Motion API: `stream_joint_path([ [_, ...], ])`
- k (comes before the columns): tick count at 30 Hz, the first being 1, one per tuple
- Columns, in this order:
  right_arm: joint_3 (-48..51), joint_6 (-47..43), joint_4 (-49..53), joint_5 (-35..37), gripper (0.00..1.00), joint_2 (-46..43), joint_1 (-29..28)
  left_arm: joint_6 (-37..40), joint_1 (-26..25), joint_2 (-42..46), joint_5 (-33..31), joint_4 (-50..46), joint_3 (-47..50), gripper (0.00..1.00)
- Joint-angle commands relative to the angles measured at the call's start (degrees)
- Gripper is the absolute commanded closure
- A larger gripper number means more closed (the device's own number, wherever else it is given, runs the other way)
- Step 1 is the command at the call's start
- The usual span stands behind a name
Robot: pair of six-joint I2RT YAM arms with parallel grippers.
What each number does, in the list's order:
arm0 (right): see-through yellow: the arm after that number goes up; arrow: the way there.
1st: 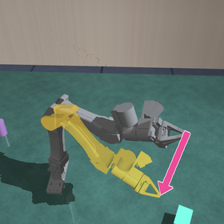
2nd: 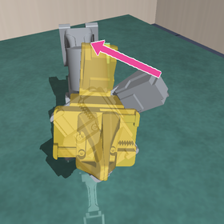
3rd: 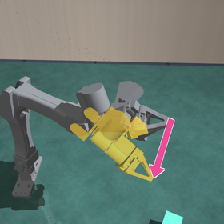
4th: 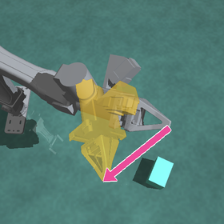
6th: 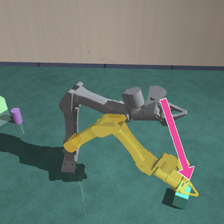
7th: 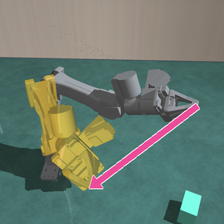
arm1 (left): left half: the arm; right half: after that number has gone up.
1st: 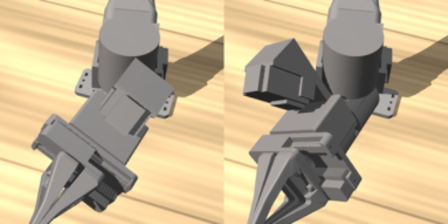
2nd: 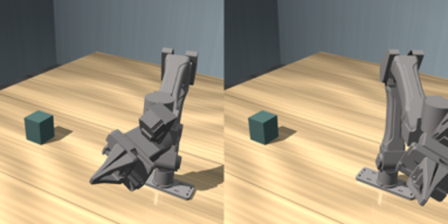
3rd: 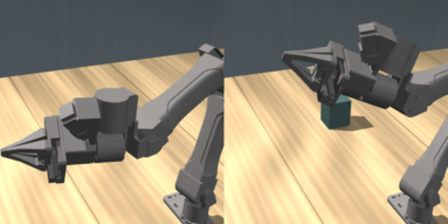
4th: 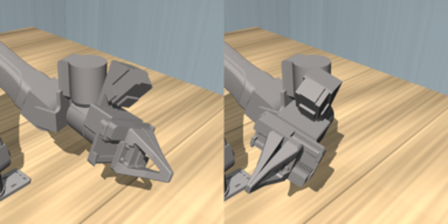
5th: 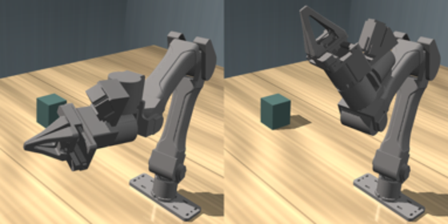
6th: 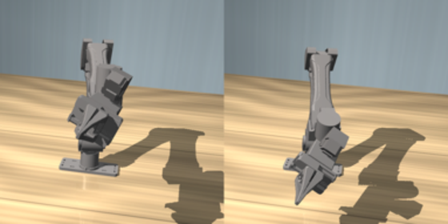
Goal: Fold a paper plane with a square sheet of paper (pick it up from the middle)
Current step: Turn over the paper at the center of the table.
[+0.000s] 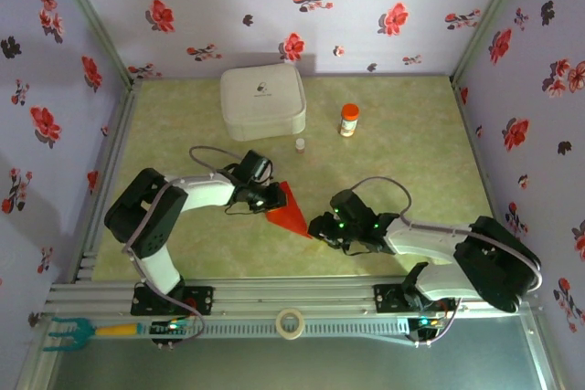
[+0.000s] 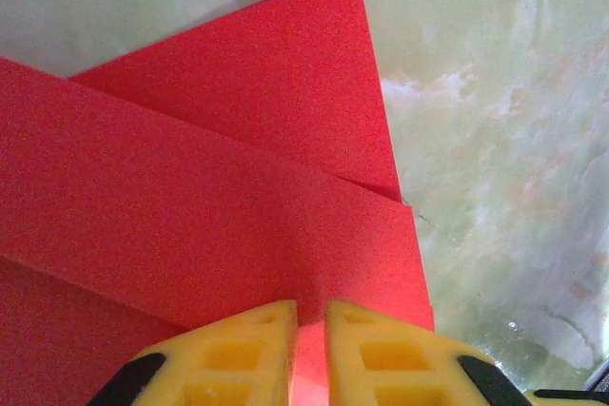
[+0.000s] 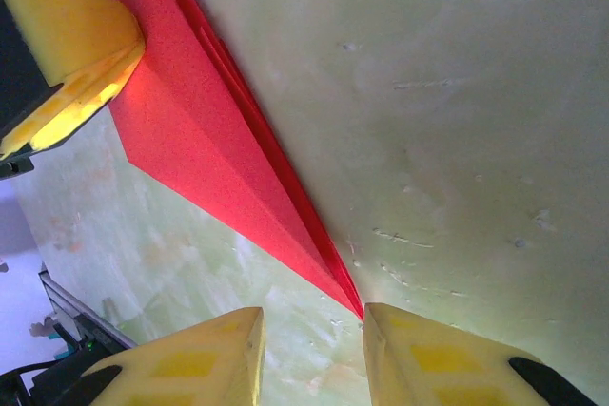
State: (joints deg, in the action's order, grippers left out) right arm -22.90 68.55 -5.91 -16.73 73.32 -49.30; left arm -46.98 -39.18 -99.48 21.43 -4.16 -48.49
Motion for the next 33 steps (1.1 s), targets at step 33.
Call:
stream_joint_path([
  [33, 1.6, 2.99, -12.76, -2.24, 0.7, 5.86, 1.48, -1.13, -0.33, 0.96, -0.6, -0.52, 1.03, 0.84],
])
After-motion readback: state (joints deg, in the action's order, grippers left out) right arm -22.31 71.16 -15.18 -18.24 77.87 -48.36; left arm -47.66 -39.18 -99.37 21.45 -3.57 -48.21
